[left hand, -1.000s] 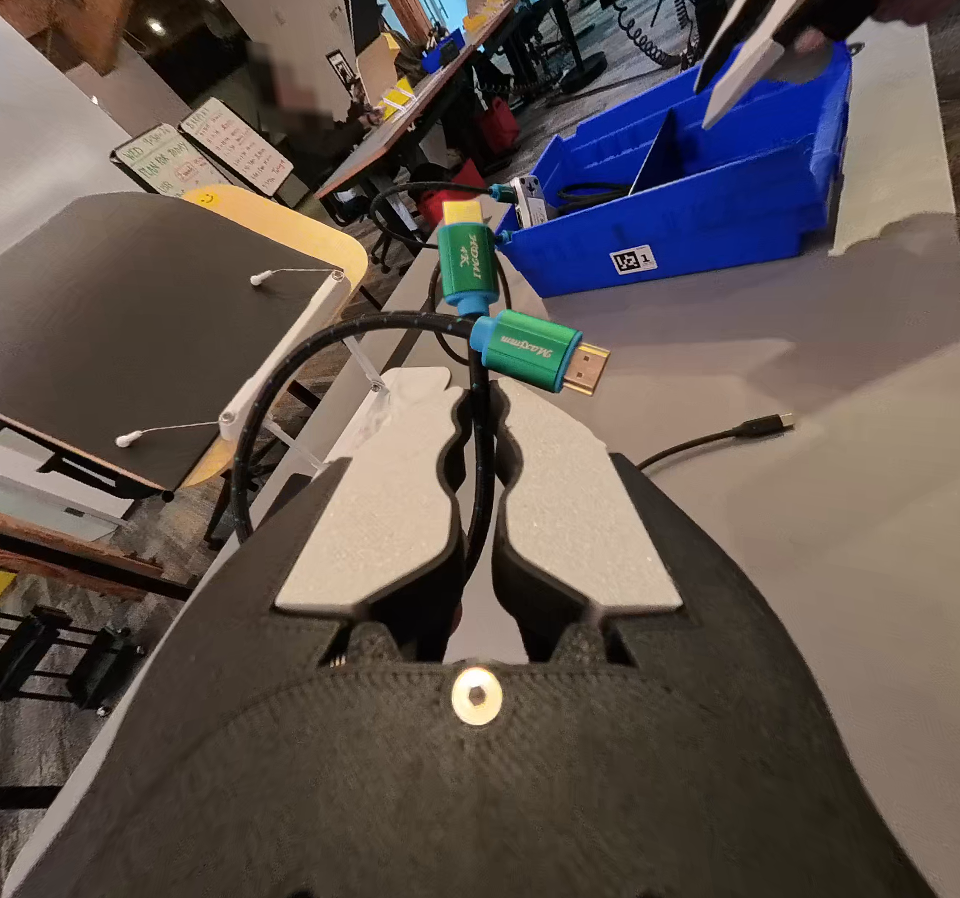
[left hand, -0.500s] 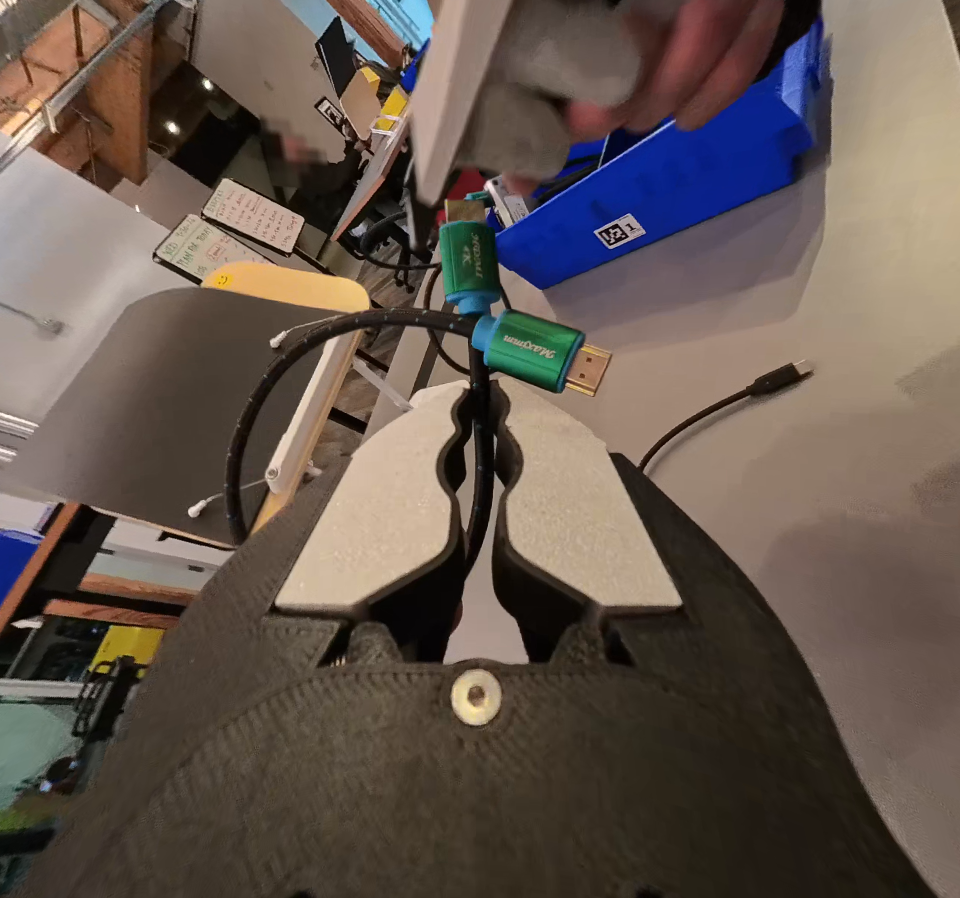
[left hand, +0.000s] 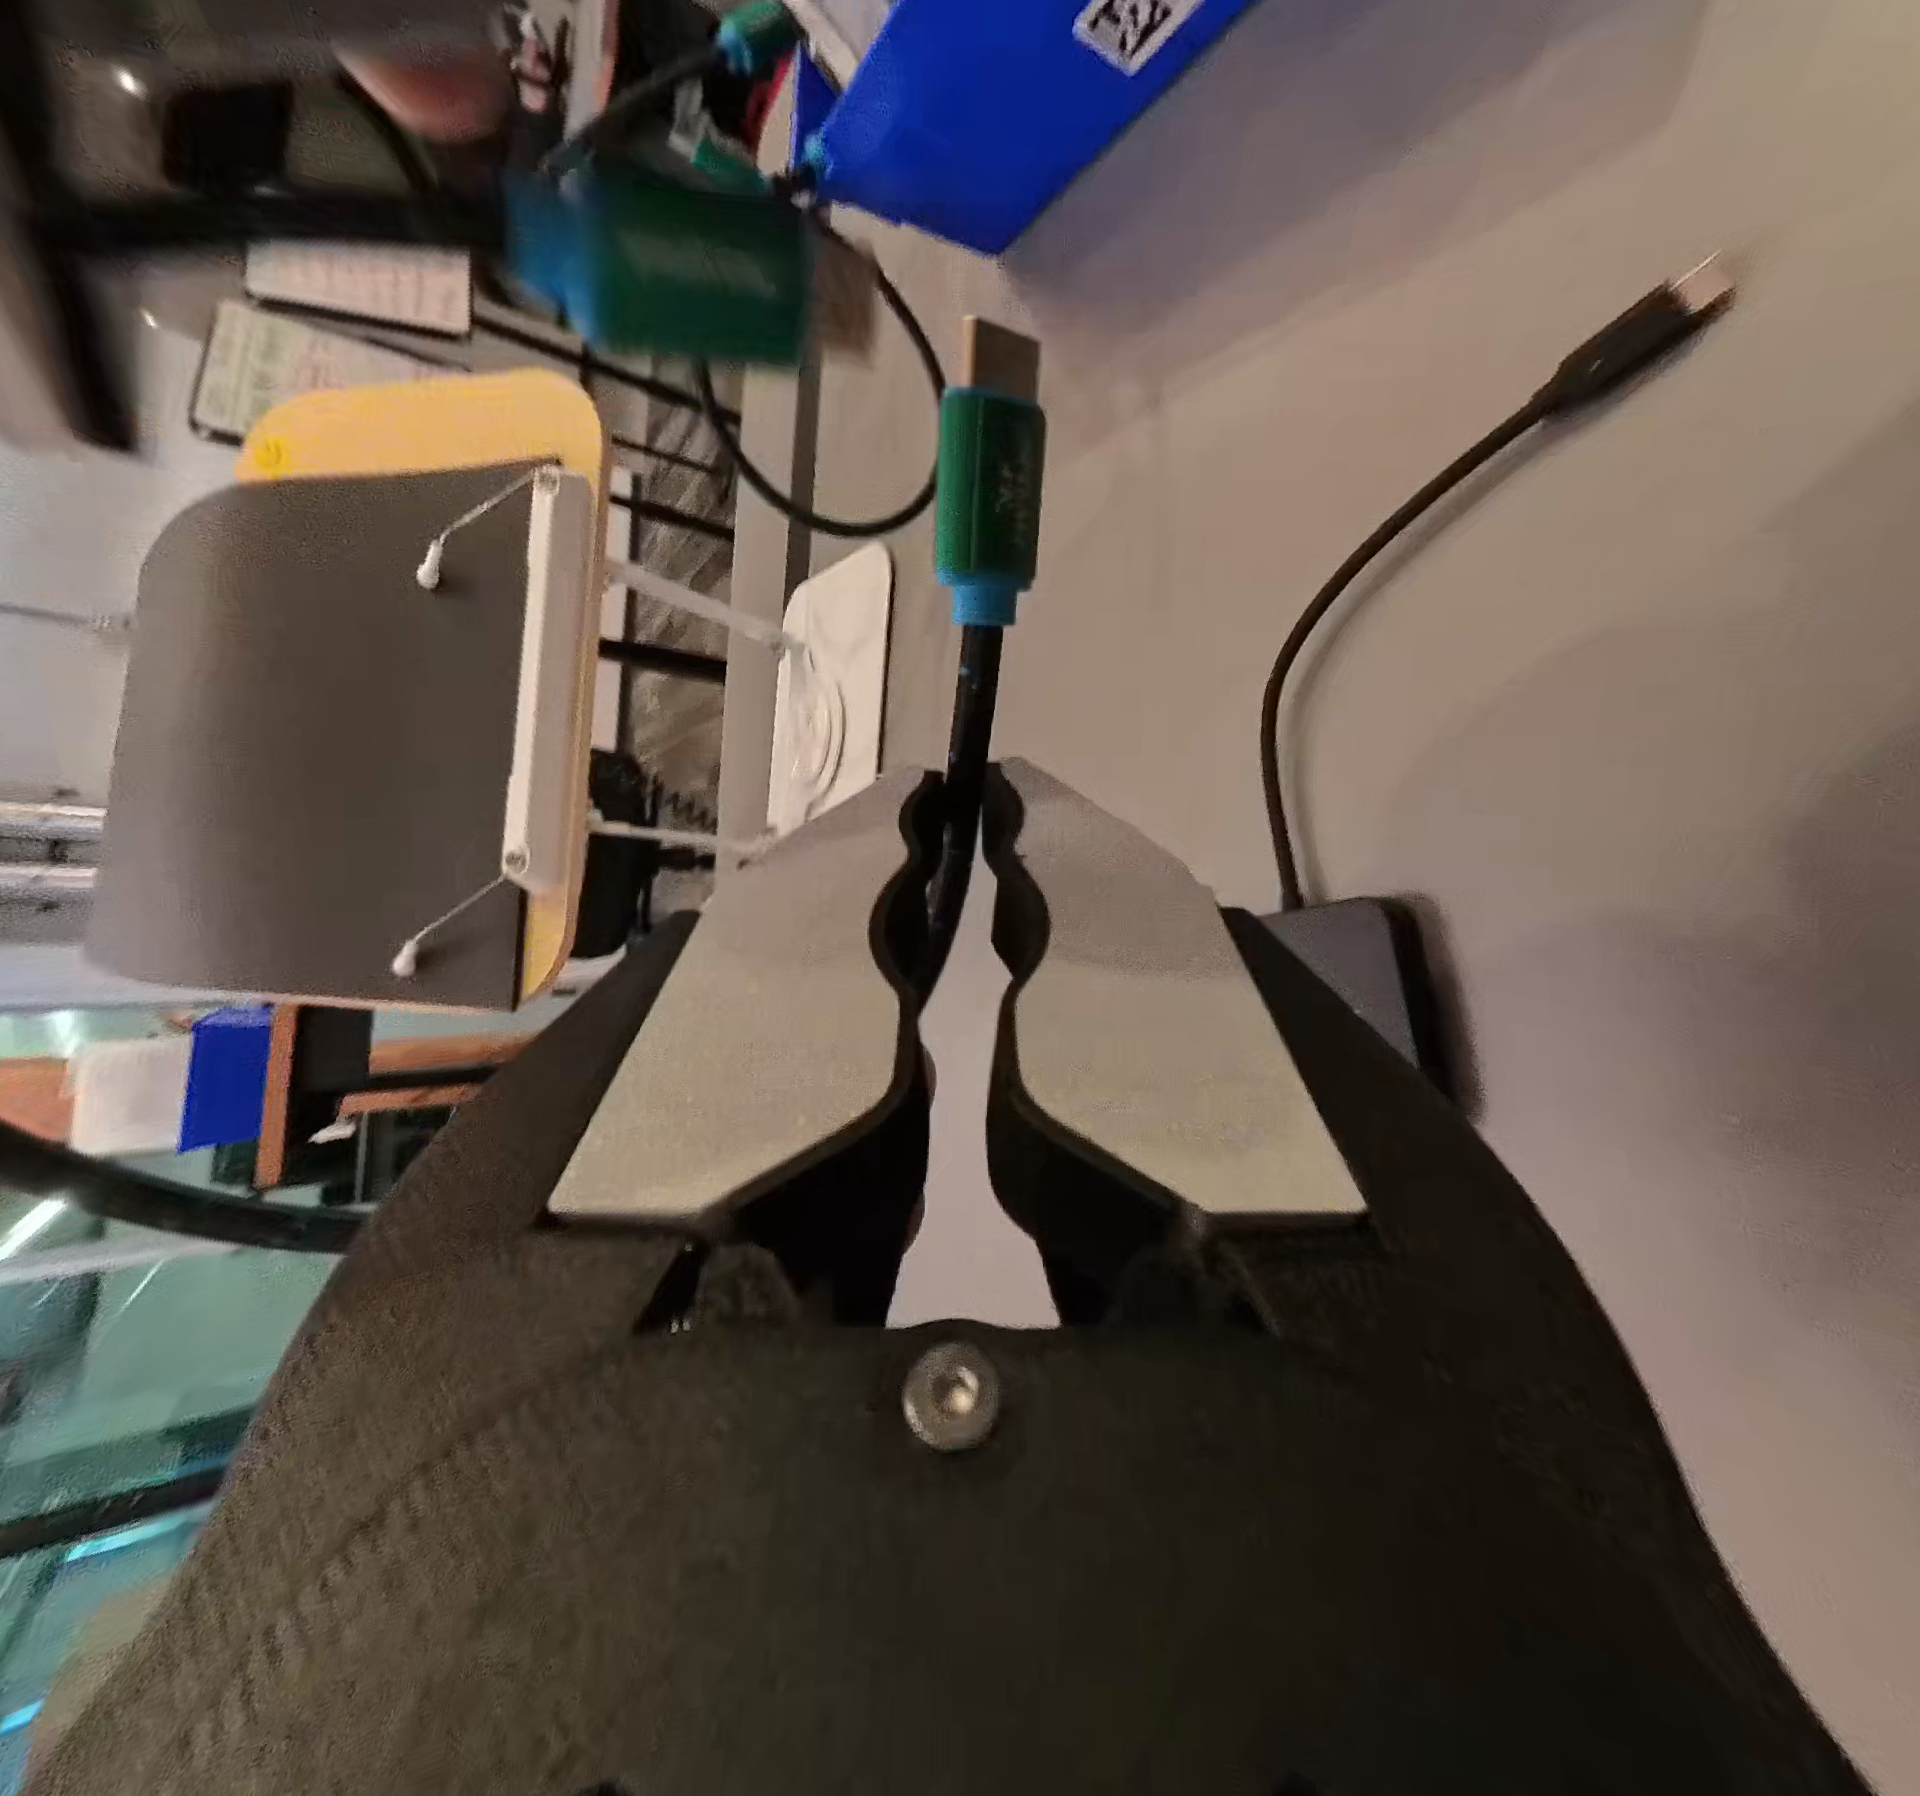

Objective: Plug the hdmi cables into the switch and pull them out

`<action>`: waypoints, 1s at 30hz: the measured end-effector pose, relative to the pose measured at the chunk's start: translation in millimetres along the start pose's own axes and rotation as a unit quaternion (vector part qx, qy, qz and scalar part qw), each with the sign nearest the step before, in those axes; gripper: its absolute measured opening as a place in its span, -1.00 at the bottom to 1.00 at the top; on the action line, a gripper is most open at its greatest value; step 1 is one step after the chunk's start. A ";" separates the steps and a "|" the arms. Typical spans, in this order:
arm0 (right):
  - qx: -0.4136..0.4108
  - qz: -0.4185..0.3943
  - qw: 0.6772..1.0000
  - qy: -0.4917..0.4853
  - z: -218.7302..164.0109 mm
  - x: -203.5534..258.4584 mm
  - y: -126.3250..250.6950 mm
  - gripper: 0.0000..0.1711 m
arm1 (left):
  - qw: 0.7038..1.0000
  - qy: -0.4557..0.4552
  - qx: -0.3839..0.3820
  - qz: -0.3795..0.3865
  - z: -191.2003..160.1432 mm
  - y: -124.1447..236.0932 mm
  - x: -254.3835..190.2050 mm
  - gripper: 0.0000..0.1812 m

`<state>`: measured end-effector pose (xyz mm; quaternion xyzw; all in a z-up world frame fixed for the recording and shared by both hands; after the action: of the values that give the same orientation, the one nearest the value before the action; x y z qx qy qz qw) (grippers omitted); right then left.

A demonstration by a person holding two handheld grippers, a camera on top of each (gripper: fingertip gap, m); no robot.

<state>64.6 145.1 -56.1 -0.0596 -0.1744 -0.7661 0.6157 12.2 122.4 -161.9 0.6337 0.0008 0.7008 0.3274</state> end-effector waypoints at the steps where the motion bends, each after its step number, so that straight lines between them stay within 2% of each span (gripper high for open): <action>1: -0.015 -0.006 1.000 0.004 5.5 0.6 4.2 -0.97 | 1.000 -0.004 0.018 0.007 -5.7 -3.8 -0.5 -0.93; 3: -0.043 -0.011 0.999 0.016 15.0 4.8 12.0 -0.97 | 0.998 -0.007 0.065 0.003 -23.4 -12.8 -4.7 -0.91; 6: -0.058 -0.033 0.997 0.045 23.0 10.0 20.0 -0.97 | 0.995 0.060 0.079 0.007 -48.5 -22.5 -7.6 -0.89; 8: -0.069 -0.035 0.995 0.058 30.6 18.8 27.6 -0.97 | 0.990 0.058 0.125 0.001 -73.5 -27.2 -9.3 -0.89; 11: -0.060 -0.028 0.994 0.082 35.8 36.2 36.2 -0.97 | 0.984 0.080 0.158 0.018 -96.7 -24.9 0.0 -0.89; 14: -0.044 -0.019 0.994 0.097 31.5 51.9 42.0 -0.97 | 0.970 0.057 0.233 0.040 -123.7 -17.0 15.7 -0.91; 17: 0.001 -0.054 0.989 0.134 17.2 57.1 48.3 -0.96 | 0.953 0.016 0.293 0.082 -151.1 -2.0 36.0 -0.92; 20: -0.002 -0.063 0.990 0.130 15.4 56.4 47.4 -0.97 | 0.952 0.020 0.296 0.074 -152.0 1.0 40.1 -0.92; 24: -0.013 -0.064 0.994 0.086 13.5 32.4 39.2 -0.97 | 0.965 0.019 0.260 0.026 -139.1 -8.9 20.0 -0.90; 30: 0.009 -0.111 0.991 0.072 5.1 -12.3 28.5 -0.97 | 0.984 0.063 0.146 -0.076 -95.8 -11.9 -0.4 -0.81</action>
<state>94.4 153.0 -49.6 0.0209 -0.1426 -0.8304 0.5382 -67.5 171.2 -186.1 0.6271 0.1718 0.7050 0.2832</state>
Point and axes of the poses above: each gripper's, where its closed fingertips meet, y back along the fingers, z out of its top, x = y × z across the jaws, the point moved 3 cm from there along y, back along the fingers, and after that the axes turned 11 degrees about -y, right-handed, at the moved point
